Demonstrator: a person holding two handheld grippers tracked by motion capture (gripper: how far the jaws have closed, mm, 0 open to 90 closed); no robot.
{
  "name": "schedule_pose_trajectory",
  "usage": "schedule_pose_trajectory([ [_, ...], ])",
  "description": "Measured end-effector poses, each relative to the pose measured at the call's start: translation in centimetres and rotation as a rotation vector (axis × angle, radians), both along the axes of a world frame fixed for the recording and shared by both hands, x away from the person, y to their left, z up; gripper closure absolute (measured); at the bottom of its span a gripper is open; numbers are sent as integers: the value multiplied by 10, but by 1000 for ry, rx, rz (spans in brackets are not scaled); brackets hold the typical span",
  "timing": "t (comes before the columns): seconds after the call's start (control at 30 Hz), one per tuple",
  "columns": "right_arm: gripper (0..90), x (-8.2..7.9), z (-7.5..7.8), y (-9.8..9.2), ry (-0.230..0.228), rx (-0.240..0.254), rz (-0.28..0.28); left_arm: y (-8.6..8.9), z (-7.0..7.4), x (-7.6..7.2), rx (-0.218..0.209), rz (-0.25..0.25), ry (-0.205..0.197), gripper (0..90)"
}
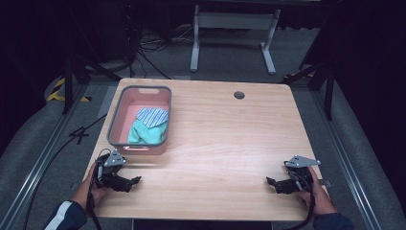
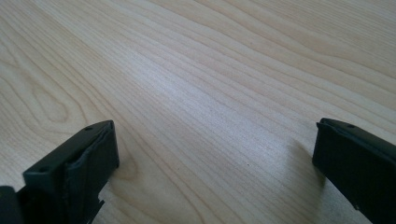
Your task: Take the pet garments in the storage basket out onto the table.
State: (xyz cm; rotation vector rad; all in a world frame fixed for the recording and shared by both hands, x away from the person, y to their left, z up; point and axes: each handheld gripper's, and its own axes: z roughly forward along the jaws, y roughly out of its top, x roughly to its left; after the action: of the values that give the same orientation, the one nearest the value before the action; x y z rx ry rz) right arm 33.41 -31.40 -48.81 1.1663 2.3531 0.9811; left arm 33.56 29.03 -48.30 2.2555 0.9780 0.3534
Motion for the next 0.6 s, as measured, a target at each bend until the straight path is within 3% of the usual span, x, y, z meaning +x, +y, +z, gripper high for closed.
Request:
schedule_pose_trajectory([
  [0.3, 6, 0, 0, 0, 0, 0, 0, 2, 6, 1, 33, -12, 37, 30],
  [0.37, 6, 0, 0, 0, 0, 0, 0, 5, 8, 0, 29, -13, 23, 105],
  [0.4, 6, 0, 0, 0, 0, 0, 0, 7, 11, -1, 50, -14, 24, 182],
  [0.47, 6, 0, 0, 0, 0, 0, 0, 6, 13, -4, 73, 0, 23, 159],
  [0.6, 6, 0, 0, 0, 0, 0, 0, 7, 18, -7, 64, 1, 9, 189],
])
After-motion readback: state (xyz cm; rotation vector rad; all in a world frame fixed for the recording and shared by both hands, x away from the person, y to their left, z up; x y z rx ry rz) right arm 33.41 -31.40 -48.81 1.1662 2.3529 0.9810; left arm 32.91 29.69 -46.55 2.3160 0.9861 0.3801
